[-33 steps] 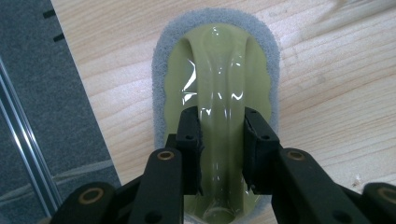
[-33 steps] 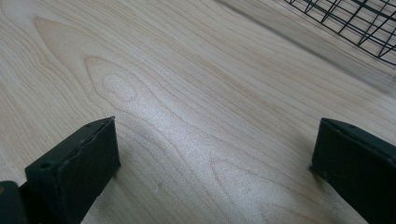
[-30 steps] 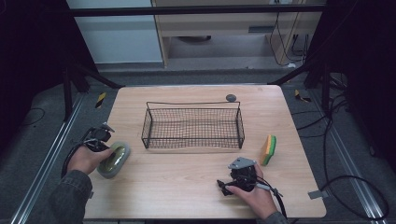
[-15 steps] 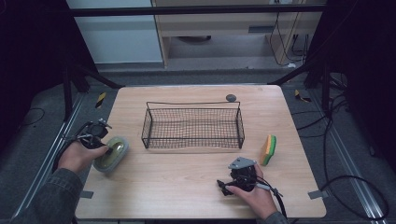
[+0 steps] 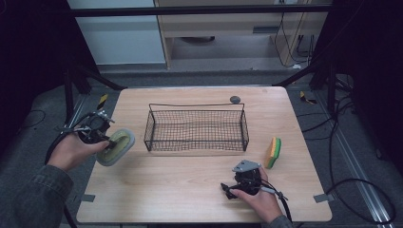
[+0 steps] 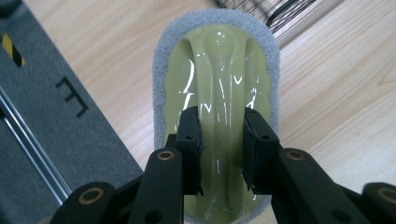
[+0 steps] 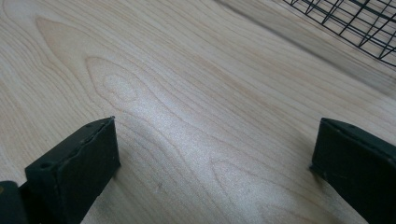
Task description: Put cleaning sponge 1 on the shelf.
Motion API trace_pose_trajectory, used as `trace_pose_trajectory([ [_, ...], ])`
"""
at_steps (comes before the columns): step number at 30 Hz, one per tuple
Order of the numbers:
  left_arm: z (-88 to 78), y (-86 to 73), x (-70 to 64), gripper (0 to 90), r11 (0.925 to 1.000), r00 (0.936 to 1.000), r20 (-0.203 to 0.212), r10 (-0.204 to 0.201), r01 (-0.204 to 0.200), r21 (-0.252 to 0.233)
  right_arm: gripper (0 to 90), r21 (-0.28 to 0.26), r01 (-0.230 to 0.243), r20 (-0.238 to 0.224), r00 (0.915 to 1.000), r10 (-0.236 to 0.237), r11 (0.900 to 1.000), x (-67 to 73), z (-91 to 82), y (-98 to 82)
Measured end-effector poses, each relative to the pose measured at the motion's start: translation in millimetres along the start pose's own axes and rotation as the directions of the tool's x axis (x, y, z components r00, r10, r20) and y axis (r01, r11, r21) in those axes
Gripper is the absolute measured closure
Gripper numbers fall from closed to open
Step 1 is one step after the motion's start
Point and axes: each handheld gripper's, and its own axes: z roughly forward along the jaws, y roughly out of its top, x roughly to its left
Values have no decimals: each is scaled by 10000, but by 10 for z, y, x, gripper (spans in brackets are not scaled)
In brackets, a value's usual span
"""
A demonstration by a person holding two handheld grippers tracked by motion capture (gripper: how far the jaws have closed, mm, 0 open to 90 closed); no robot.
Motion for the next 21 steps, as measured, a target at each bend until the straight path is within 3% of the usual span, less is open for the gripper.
trace_pose_trajectory([
  [1,0,0,0,708,10000,10000,0,0,0,0,8,0,0,0,10000,0,10000,0,0,0],
  [4,-111,164,-53,708,9967,9967,-114,809,-808,109,8,-12,14,-9,10000,-14,10000,-1,1,-1],
  [7,-157,244,-83,708,9945,9944,-100,1049,-1049,-12,8,-13,8,-8,10000,-8,10000,-1,0,-1],
  [13,-270,457,-180,708,9789,9790,-93,2038,-2039,-136,8,-31,13,-23,10000,-13,10000,-1,1,-3],
  [21,-286,656,-214,708,9630,9633,-133,2680,-2683,-246,8,-52,28,-26,10000,-28,10000,-3,3,-3],
])
